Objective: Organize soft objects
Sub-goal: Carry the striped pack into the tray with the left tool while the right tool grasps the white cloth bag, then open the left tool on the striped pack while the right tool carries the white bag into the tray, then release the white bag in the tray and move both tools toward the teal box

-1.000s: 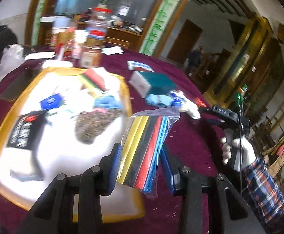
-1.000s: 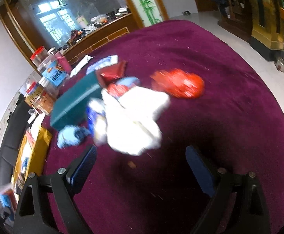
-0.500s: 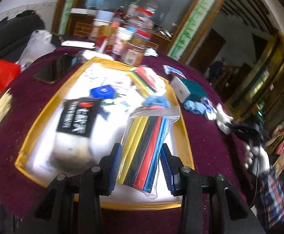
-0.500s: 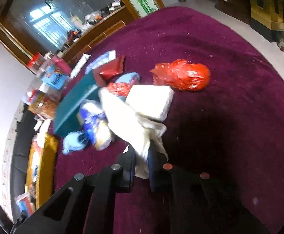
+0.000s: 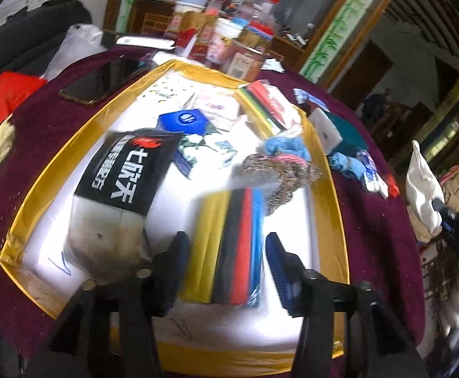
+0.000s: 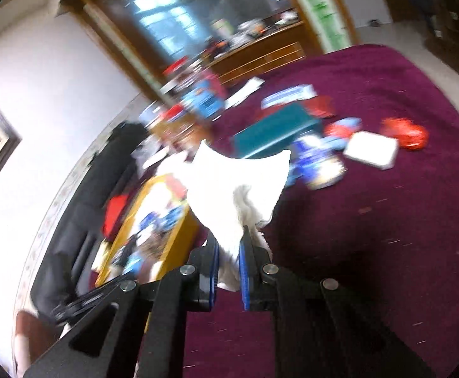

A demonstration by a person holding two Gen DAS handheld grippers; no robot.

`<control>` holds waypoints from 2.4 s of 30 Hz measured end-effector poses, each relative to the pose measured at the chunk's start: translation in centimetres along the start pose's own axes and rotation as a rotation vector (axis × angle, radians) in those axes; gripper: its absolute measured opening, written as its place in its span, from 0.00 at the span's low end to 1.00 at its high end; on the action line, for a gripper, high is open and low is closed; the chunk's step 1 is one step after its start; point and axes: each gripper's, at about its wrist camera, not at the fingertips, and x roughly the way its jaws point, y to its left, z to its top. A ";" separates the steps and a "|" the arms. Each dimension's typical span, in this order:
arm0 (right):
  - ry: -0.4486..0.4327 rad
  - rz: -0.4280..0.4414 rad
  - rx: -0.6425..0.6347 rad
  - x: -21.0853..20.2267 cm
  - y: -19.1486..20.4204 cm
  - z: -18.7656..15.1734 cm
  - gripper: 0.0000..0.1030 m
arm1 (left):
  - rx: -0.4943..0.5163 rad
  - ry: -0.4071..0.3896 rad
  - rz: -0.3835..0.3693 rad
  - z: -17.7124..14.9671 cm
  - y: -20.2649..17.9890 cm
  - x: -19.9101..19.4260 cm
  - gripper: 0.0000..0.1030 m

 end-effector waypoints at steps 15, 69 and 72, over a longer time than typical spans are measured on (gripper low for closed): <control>0.321 0.045 -0.299 13.3 14.9 -6.3 0.11 | -0.096 -0.166 -0.026 -0.5 4.7 -7.1 0.72; -0.064 -0.194 -0.269 1.1 4.9 -9.4 0.78 | 0.384 -0.206 0.390 -5.0 -11.9 -4.9 0.99; -0.059 -0.196 -0.265 1.2 4.7 -9.6 0.78 | 0.390 -0.202 0.395 -5.1 -12.1 -4.7 0.99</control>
